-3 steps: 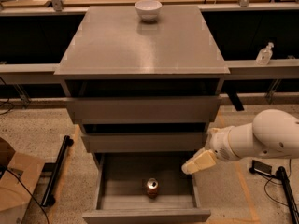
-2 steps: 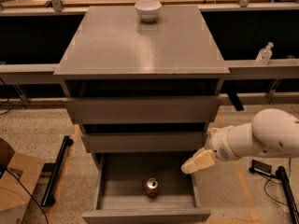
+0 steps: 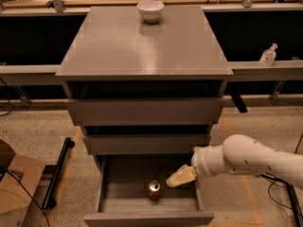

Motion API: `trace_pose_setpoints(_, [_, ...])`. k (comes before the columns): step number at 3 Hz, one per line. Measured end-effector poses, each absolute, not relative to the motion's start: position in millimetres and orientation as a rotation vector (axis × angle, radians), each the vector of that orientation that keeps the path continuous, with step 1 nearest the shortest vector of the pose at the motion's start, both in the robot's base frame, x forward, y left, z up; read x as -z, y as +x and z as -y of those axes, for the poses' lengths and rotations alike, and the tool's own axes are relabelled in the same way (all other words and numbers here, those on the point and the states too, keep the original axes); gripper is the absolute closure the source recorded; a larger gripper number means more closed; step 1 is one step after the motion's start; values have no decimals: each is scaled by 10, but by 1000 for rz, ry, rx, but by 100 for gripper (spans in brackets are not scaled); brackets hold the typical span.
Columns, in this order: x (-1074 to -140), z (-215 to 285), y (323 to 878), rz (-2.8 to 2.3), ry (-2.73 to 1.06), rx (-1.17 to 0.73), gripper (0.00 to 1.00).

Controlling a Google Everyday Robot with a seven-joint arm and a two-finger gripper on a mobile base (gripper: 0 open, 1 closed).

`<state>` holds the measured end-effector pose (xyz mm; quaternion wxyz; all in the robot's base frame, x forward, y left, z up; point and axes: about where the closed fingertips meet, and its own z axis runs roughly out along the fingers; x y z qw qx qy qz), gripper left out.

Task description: Pick coke can from bottom drawer and place on counter

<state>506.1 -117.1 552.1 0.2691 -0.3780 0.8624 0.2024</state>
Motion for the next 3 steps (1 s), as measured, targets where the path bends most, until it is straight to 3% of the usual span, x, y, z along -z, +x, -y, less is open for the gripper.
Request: trace_pose_setpoints(3, [-4383, 983, 5329, -2383, -881, -533, 0])
